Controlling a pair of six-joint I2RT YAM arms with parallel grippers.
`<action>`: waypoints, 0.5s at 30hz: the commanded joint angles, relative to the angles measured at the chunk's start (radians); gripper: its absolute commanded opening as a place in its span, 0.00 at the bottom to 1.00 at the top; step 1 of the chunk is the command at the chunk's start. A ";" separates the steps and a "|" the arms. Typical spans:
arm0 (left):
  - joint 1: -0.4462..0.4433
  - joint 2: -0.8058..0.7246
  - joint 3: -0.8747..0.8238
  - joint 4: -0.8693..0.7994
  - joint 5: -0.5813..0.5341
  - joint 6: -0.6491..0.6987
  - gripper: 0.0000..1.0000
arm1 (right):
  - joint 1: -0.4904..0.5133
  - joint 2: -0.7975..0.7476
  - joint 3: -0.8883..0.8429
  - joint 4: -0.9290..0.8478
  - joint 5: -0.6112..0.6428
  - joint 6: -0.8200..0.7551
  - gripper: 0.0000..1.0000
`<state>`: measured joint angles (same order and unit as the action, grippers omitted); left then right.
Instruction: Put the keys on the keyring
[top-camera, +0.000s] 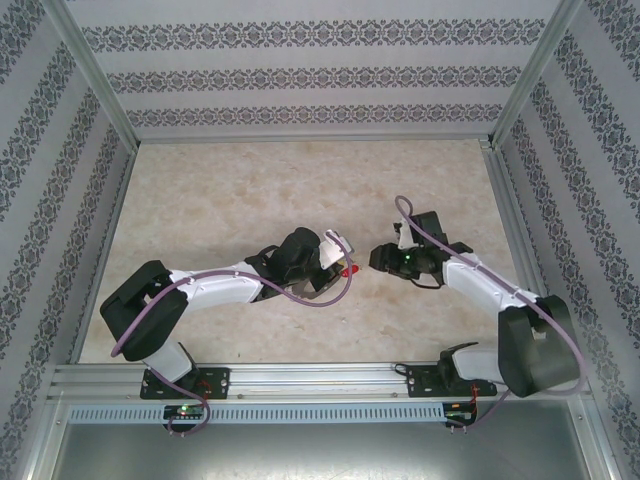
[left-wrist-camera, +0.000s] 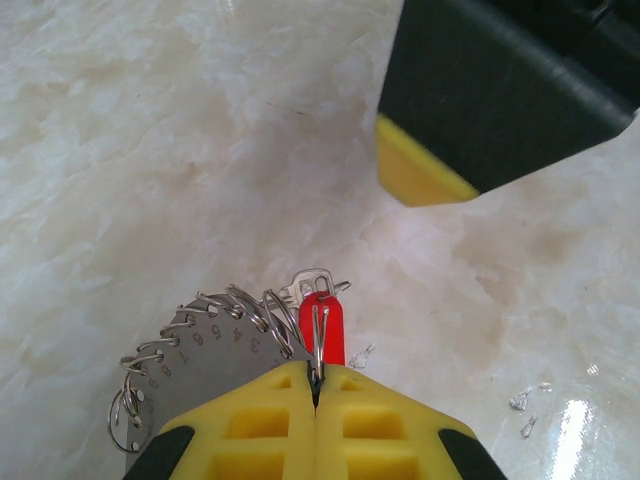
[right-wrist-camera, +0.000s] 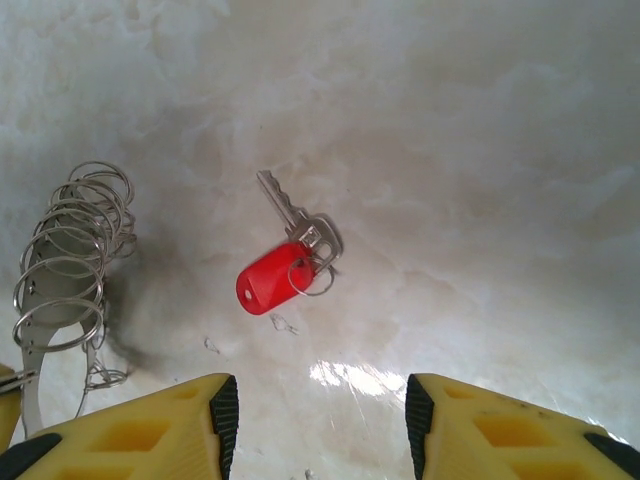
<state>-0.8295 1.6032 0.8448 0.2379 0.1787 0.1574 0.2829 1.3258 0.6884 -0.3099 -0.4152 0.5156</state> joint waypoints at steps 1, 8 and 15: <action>0.007 -0.028 -0.006 0.047 -0.014 0.001 0.00 | 0.040 0.064 0.058 -0.037 0.075 -0.057 0.50; 0.009 -0.035 -0.011 0.052 -0.030 0.001 0.00 | 0.122 0.175 0.104 -0.025 0.159 -0.156 0.47; 0.012 -0.033 -0.015 0.054 -0.035 -0.004 0.00 | 0.194 0.244 0.129 -0.029 0.260 -0.226 0.45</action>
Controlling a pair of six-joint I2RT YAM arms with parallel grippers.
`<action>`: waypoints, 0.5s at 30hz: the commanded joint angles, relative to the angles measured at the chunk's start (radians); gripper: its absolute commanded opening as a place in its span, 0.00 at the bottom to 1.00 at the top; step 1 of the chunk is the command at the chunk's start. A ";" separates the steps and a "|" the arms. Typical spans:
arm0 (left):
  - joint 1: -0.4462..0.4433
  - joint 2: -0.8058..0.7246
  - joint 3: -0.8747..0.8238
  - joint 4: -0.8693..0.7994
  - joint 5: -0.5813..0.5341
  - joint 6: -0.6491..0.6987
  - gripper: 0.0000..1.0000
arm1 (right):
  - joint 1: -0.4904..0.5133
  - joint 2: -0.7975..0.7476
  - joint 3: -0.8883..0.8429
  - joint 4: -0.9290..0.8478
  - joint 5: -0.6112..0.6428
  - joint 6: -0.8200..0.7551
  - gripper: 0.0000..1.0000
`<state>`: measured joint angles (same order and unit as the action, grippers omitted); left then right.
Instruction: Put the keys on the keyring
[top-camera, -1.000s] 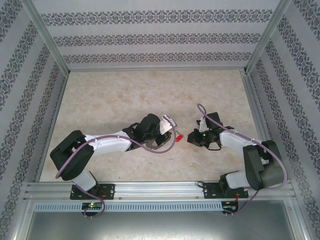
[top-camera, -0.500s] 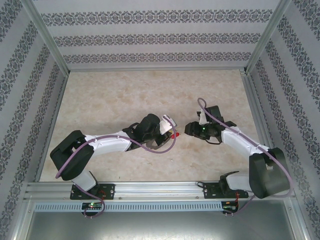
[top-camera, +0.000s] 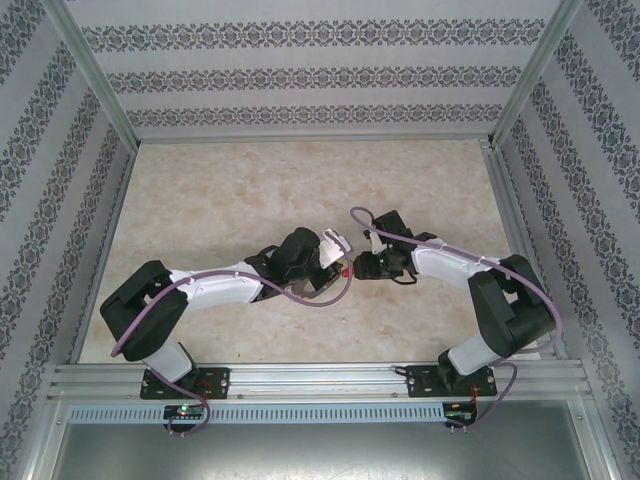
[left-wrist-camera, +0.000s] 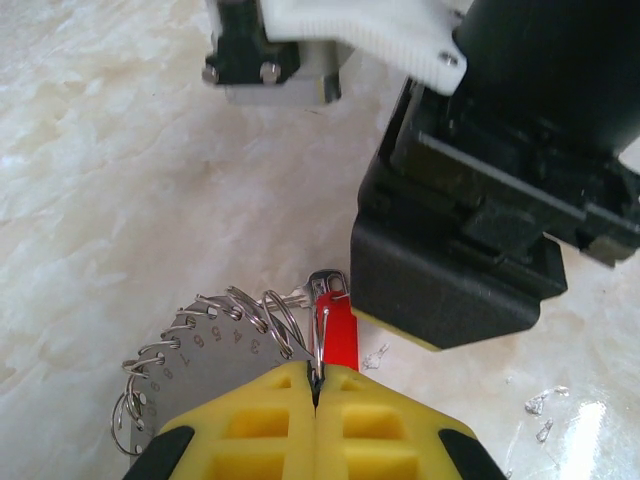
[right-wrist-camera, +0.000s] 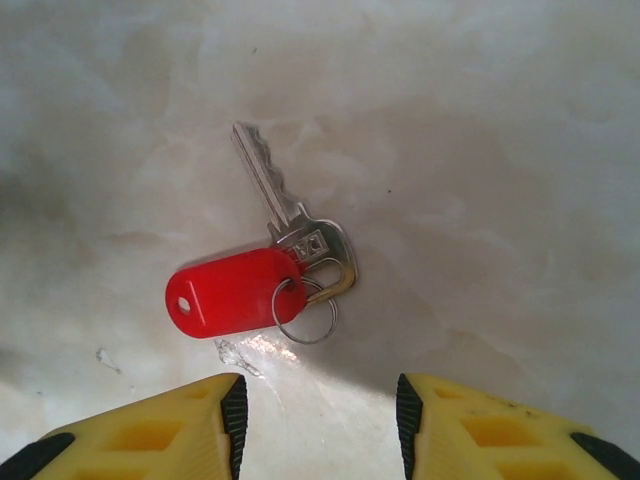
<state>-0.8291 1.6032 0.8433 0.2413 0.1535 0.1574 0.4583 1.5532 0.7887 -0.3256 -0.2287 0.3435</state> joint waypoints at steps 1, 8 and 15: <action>0.012 -0.033 -0.016 0.050 -0.008 -0.004 0.00 | 0.025 0.021 0.030 -0.010 0.082 -0.059 0.44; 0.013 -0.032 -0.020 0.053 -0.009 -0.007 0.00 | 0.031 0.058 0.046 0.011 0.104 -0.071 0.39; 0.013 -0.023 -0.021 0.056 -0.007 -0.012 0.00 | 0.032 0.107 0.081 0.020 0.100 -0.082 0.34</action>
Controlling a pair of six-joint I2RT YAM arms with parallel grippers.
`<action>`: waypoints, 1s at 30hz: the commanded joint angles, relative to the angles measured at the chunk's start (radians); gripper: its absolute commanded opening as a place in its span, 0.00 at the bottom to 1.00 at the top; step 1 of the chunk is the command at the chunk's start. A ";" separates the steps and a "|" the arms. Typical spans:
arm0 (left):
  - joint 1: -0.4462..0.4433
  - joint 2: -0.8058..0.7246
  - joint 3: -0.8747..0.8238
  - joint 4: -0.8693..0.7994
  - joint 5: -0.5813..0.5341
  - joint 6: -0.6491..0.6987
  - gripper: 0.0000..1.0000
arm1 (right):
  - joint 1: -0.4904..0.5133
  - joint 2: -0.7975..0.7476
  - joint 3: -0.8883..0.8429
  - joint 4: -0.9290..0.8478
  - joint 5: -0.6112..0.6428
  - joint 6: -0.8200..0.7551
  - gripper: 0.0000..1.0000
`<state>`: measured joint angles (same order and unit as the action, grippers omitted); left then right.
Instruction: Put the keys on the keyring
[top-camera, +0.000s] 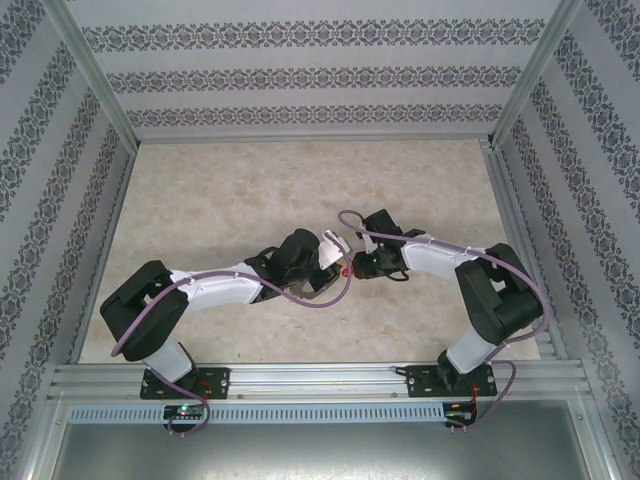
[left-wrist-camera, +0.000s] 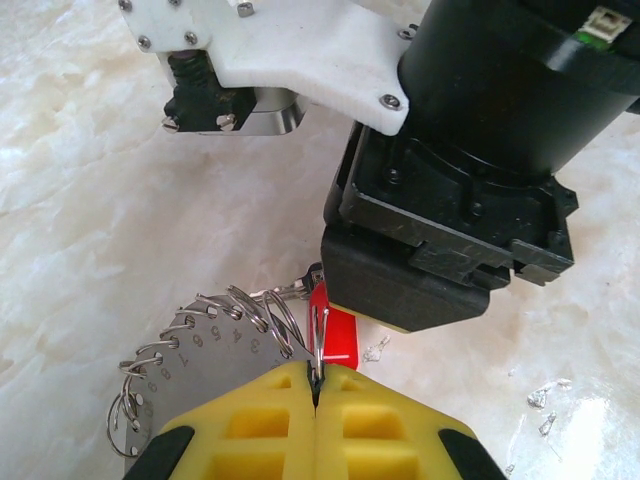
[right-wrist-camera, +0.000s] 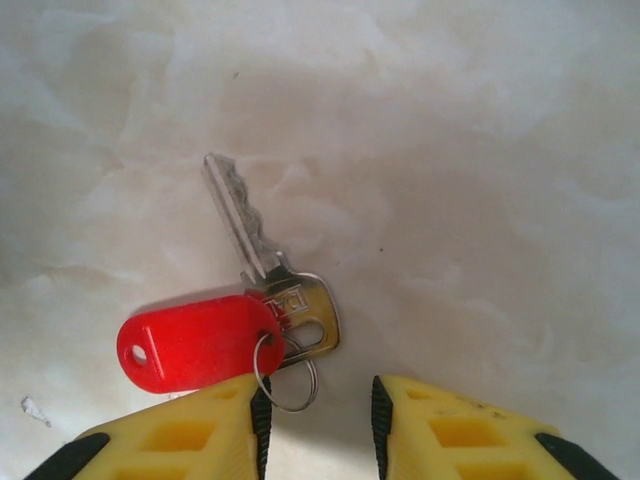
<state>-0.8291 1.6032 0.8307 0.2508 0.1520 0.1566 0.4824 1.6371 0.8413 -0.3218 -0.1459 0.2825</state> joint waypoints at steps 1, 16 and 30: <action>0.014 -0.023 -0.008 0.047 -0.006 -0.011 0.00 | 0.007 0.026 0.031 0.018 0.016 -0.020 0.33; 0.015 -0.012 -0.007 0.047 -0.005 -0.013 0.00 | 0.006 0.038 0.062 0.022 -0.023 -0.031 0.02; 0.015 -0.017 -0.011 0.049 -0.005 -0.014 0.00 | -0.058 -0.141 -0.071 0.052 -0.130 0.021 0.00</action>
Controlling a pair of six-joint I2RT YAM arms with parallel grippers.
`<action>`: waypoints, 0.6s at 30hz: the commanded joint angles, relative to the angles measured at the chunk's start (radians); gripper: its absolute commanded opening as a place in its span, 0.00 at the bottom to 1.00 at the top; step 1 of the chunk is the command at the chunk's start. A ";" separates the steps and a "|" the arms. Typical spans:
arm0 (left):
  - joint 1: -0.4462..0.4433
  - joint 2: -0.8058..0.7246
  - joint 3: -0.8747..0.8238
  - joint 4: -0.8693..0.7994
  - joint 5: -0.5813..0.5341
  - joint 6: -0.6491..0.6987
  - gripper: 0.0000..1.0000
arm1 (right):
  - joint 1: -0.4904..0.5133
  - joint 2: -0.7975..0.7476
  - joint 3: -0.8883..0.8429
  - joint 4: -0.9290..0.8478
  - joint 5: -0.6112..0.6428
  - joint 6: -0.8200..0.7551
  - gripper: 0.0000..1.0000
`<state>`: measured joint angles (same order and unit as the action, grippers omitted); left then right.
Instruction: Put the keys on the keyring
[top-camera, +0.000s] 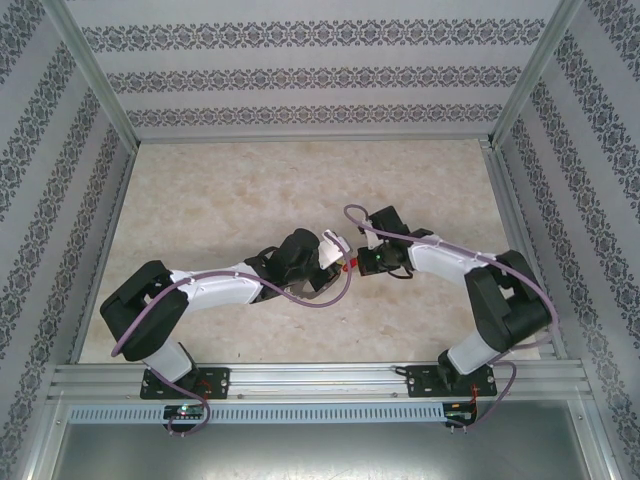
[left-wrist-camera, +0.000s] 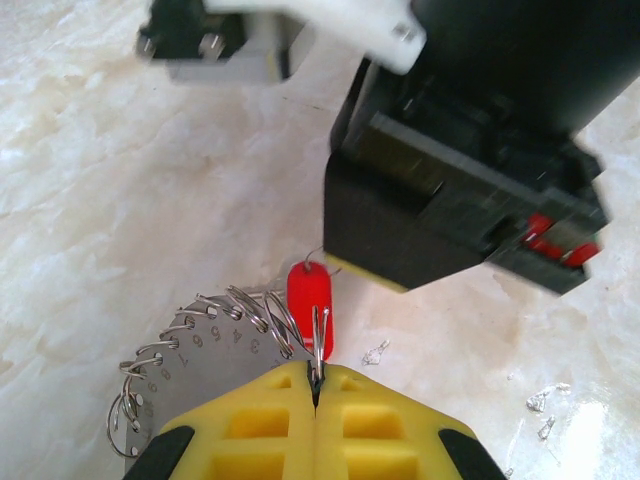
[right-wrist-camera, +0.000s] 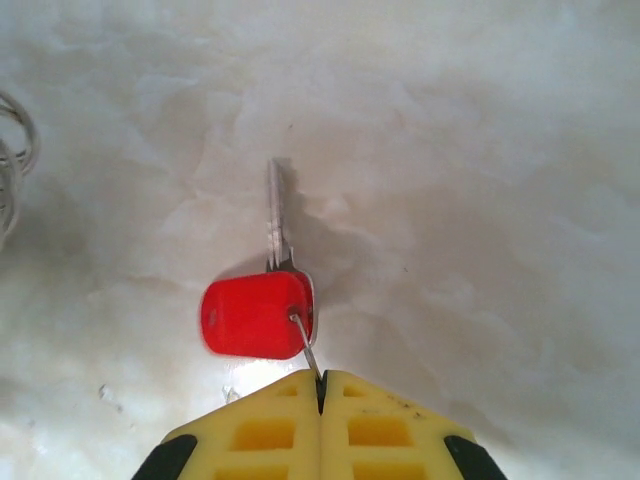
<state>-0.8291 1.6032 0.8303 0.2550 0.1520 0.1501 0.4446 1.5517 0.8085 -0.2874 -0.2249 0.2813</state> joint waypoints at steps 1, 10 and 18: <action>0.015 -0.018 -0.011 0.045 -0.004 -0.007 0.00 | -0.025 -0.073 -0.052 0.023 -0.062 0.020 0.00; 0.014 -0.024 -0.009 0.040 0.004 -0.001 0.00 | -0.073 -0.254 -0.143 0.069 -0.188 0.013 0.00; 0.015 -0.023 -0.006 0.043 0.012 0.002 0.00 | -0.086 -0.342 -0.145 0.081 -0.322 0.018 0.00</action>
<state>-0.8291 1.6032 0.8288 0.2554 0.1528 0.1505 0.3683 1.2243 0.6640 -0.2237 -0.4599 0.2890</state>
